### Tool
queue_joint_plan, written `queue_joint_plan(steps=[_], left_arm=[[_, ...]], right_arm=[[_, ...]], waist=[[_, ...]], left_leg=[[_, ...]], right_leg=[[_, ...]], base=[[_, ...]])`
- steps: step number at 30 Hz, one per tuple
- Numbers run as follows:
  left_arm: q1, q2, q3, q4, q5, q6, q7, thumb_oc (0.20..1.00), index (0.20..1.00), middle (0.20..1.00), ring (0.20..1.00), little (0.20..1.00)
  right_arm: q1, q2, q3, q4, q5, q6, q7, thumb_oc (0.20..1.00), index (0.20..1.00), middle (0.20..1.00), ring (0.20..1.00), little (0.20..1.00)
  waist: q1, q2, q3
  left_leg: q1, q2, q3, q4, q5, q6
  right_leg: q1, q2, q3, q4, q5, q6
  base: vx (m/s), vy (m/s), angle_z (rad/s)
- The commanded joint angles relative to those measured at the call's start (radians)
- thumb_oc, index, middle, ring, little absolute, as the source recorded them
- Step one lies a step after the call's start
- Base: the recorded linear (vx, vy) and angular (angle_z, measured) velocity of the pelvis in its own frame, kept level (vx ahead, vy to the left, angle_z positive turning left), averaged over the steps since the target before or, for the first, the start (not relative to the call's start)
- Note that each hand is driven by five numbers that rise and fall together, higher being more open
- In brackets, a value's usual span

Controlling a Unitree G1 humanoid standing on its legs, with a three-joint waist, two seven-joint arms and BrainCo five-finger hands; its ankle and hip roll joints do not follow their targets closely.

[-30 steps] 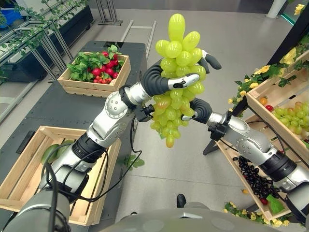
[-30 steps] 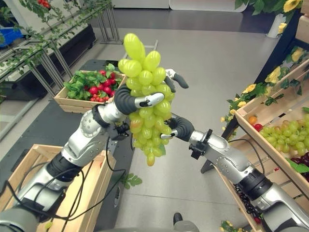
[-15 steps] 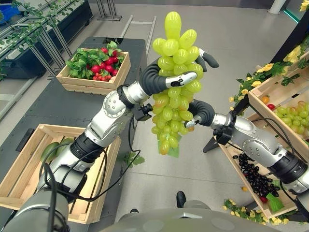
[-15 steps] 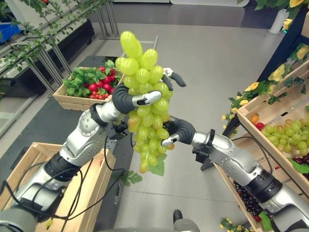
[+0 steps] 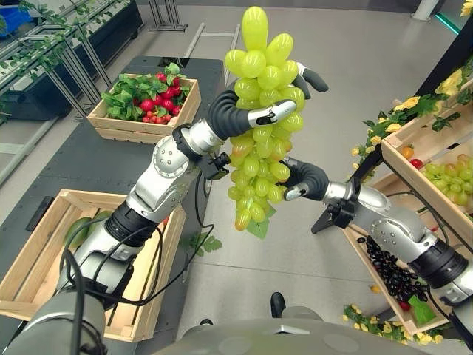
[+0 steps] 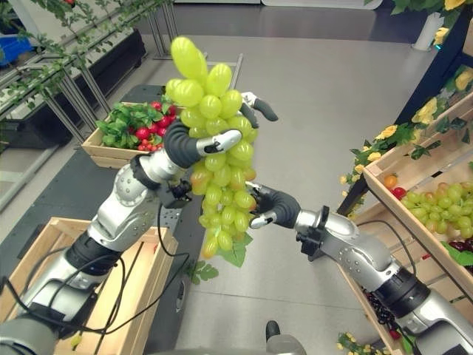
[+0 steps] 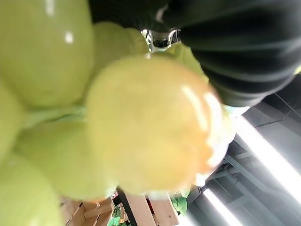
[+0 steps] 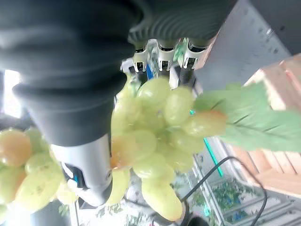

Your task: Pick up the fruits from the basket on one side to the basket on the other side

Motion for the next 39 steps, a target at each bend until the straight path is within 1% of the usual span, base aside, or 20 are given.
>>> queue_joint_plan(steps=[1,2,3,5,7,8,11,16,24,31,32,33,34,39], left_arm=[[-0.048,-0.025,0.060,0.043,-0.007,-0.070,0.031,0.200,0.200,0.200,0.200,0.200],[-0.046,-0.024,0.061,0.041,-0.007,-0.069,0.031,0.200,0.200,0.200,0.200,0.200],[-0.042,-0.028,0.054,0.038,-0.002,-0.070,0.041,0.200,0.200,0.200,0.200,0.200],[-0.049,-0.042,0.060,0.036,0.011,-0.069,0.059,0.200,0.200,0.200,0.200,0.200],[-0.063,-0.055,0.056,0.046,0.025,-0.070,0.066,0.200,0.200,0.200,0.200,0.200],[-0.071,-0.058,0.054,0.053,0.034,-0.072,0.073,0.200,0.200,0.200,0.200,0.200],[-0.076,-0.066,0.054,0.061,0.041,-0.075,0.079,0.200,0.200,0.200,0.200,0.200],[-0.077,-0.058,0.053,0.067,0.099,-0.079,0.098,0.200,0.200,0.200,0.200,0.200],[-0.076,-0.003,0.054,0.040,0.312,-0.081,0.164,0.200,0.200,0.200,0.200,0.200],[-0.072,0.007,0.057,0.033,0.342,-0.086,0.179,0.200,0.200,0.200,0.200,0.200],[-0.072,0.007,0.058,0.033,0.341,-0.086,0.179,0.200,0.200,0.200,0.200,0.200],[-0.074,0.008,0.057,0.032,0.342,-0.086,0.177,0.200,0.200,0.200,0.200,0.200],[-0.073,0.008,0.057,0.031,0.342,-0.086,0.177,0.200,0.200,0.200,0.200,0.200],[-0.069,0.007,0.058,0.033,0.335,-0.088,0.180,0.200,0.200,0.200,0.200,0.200]], right_arm=[[-0.094,0.017,0.030,-0.041,0.029,-0.076,-0.003,1.000,1.000,1.000,1.000,1.000],[-0.096,0.017,0.033,-0.040,0.029,-0.077,-0.004,1.000,1.000,1.000,1.000,1.000],[-0.154,0.062,0.066,-0.018,0.024,-0.085,-0.026,1.000,1.000,1.000,1.000,1.000],[-0.135,0.117,0.061,-0.026,0.002,-0.078,-0.029,1.000,1.000,1.000,1.000,1.000],[-0.128,0.151,0.064,-0.021,-0.025,-0.069,-0.027,1.000,1.000,1.000,1.000,1.000],[-0.126,0.165,0.065,-0.013,-0.031,-0.070,-0.025,1.000,1.000,1.000,1.000,1.000],[-0.106,0.199,0.071,-0.002,-0.027,-0.070,-0.028,1.000,1.000,1.000,1.000,1.000],[-0.090,0.205,0.069,-0.006,-0.037,-0.063,-0.030,1.000,1.000,1.000,1.000,1.000],[-0.071,0.216,0.055,-0.008,-0.105,-0.077,-0.057,1.000,1.000,1.000,1.000,1.000],[-0.070,0.229,0.056,-0.006,-0.103,-0.078,-0.063,1.000,1.000,1.000,1.000,1.000],[-0.070,0.230,0.056,-0.006,-0.103,-0.078,-0.064,0.699,0.699,0.699,0.699,0.699],[-0.071,0.230,0.054,-0.004,-0.100,-0.078,-0.065,0.325,0.325,0.325,0.325,0.325],[-0.070,0.232,0.056,-0.004,-0.100,-0.079,-0.065,0.200,0.200,0.200,0.200,0.200],[-0.069,0.230,0.053,-0.011,-0.102,-0.084,-0.064,0.200,0.200,0.200,0.200,0.200]], waist=[[-0.001,-0.044,-0.049],[-0.003,-0.042,-0.049],[0.005,-0.042,-0.049],[0.009,-0.038,-0.052],[0.012,-0.035,-0.053],[0.013,-0.036,-0.052],[0.013,-0.034,-0.054],[0.013,-0.031,-0.055],[0.018,-0.027,-0.055],[0.019,-0.023,-0.054],[0.019,-0.022,-0.055],[0.019,-0.022,-0.054],[0.020,-0.021,-0.054],[0.019,-0.020,-0.054]], left_leg=[[-0.011,-0.016,-0.038,0.017,0.017,-0.002],[-0.002,-0.016,-0.040,0.015,0.006,-0.003],[-0.001,-0.016,-0.041,0.016,0.005,-0.002],[-0.002,-0.016,-0.042,0.015,0.005,0.000],[-0.001,-0.017,-0.043,0.015,0.004,0.002],[-0.008,-0.017,-0.043,0.018,0.014,0.003],[-0.006,-0.018,-0.044,0.018,0.013,0.004],[-0.006,-0.017,-0.047,0.017,0.014,0.003],[-0.004,-0.021,-0.050,0.018,0.011,0.007],[-0.004,-0.023,-0.051,0.018,0.011,0.008],[-0.004,-0.023,-0.051,0.018,0.011,0.007],[-0.004,-0.023,-0.051,0.018,0.011,0.007],[-0.004,-0.023,-0.050,0.018,0.011,0.007],[-0.003,-0.022,-0.048,0.016,0.011,0.007]], right_leg=[[0.041,-0.052,-0.067,0.054,-0.031,0.096],[0.050,-0.051,-0.067,0.051,-0.039,0.099],[0.050,-0.051,-0.065,0.052,-0.040,0.096],[0.049,-0.049,-0.065,0.052,-0.042,0.093],[0.052,-0.048,-0.067,0.052,-0.044,0.093],[0.045,-0.049,-0.067,0.055,-0.036,0.090],[0.046,-0.050,-0.068,0.055,-0.037,0.089],[0.049,-0.051,-0.069,0.054,-0.038,0.089],[0.054,-0.053,-0.071,0.055,-0.039,0.090],[0.055,-0.057,-0.072,0.053,-0.038,0.091],[0.054,-0.057,-0.072,0.053,-0.037,0.091],[0.053,-0.057,-0.071,0.054,-0.036,0.091],[0.053,-0.058,-0.070,0.054,-0.035,0.091],[0.054,-0.058,-0.070,0.052,-0.034,0.092]], base=[[0.04,0.010,0.00],[0.04,0.011,-0.02],[0.05,0.009,-0.01],[0.02,0.000,-0.05],[0.01,0.000,-0.03],[0.00,0.000,0.00],[0.00,0.000,0.00],[0.00,0.000,0.00],[0.00,0.000,0.00],[0.00,0.000,0.00],[0.00,0.000,0.00],[0.00,0.000,0.00],[0.00,0.000,0.00],[0.00,0.000,0.00]])
